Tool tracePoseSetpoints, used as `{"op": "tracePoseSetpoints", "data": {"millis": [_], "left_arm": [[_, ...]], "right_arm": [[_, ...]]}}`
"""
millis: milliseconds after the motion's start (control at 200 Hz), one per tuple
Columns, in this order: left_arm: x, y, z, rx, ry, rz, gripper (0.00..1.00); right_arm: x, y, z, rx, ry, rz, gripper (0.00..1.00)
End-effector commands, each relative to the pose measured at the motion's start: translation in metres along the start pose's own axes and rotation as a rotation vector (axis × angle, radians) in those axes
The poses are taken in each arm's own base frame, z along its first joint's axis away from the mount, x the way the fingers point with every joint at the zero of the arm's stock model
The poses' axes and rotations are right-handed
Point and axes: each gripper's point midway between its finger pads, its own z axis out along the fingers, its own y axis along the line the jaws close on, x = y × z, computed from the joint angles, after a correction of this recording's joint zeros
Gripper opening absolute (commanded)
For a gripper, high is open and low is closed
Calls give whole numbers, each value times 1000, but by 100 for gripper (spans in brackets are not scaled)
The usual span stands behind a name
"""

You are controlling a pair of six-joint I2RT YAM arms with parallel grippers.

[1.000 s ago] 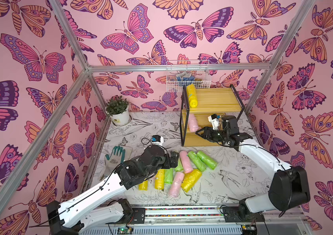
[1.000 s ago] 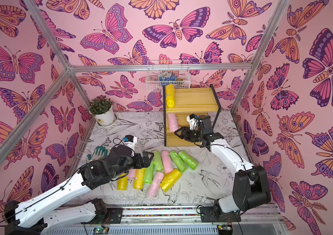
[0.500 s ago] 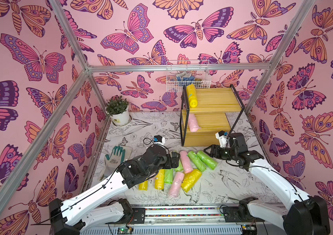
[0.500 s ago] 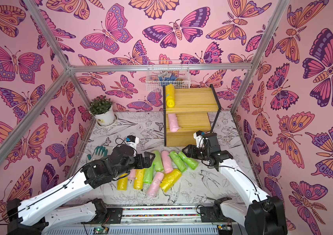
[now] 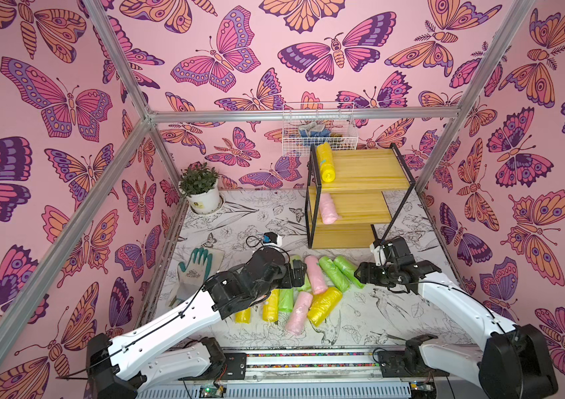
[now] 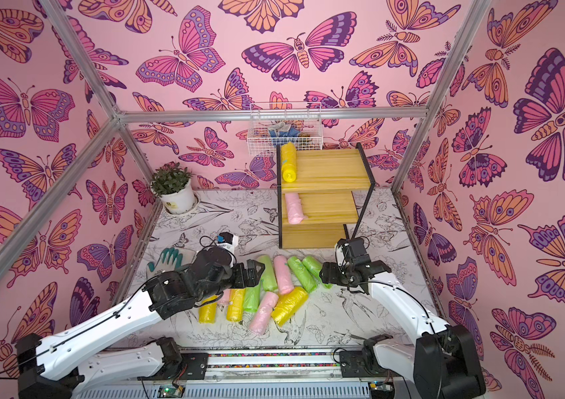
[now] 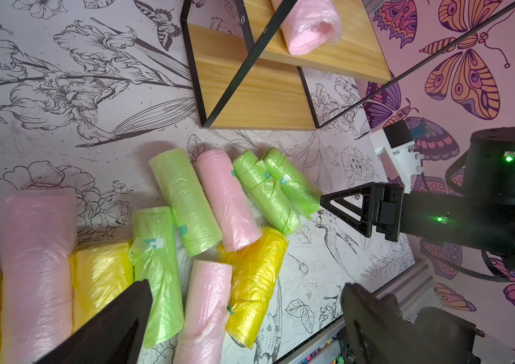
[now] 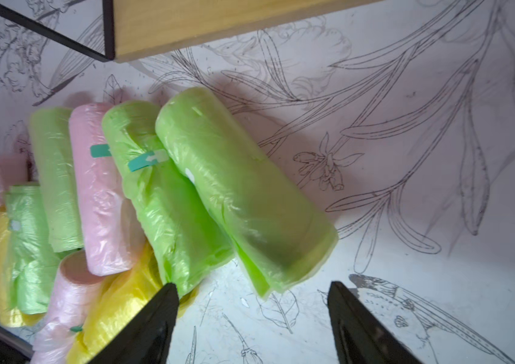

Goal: Sort the rolls of trash bags by color and place them on the shelf
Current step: Pick up the roll of trash bags from the center of the board.

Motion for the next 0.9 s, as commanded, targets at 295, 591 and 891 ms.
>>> {"op": "tracePoseSetpoints", "data": {"millis": [295, 591, 891], "left_arm": [[4, -3, 6, 15, 10, -5, 100], [4, 0, 5, 8, 4, -6, 100], [5, -1, 7, 10, 12, -4, 100]], "right_arm": [[-11, -2, 18, 37, 66, -71, 79], [-9, -1, 29, 42, 106, -104, 79], [-7, 2, 35, 117, 153, -188, 78]]}}
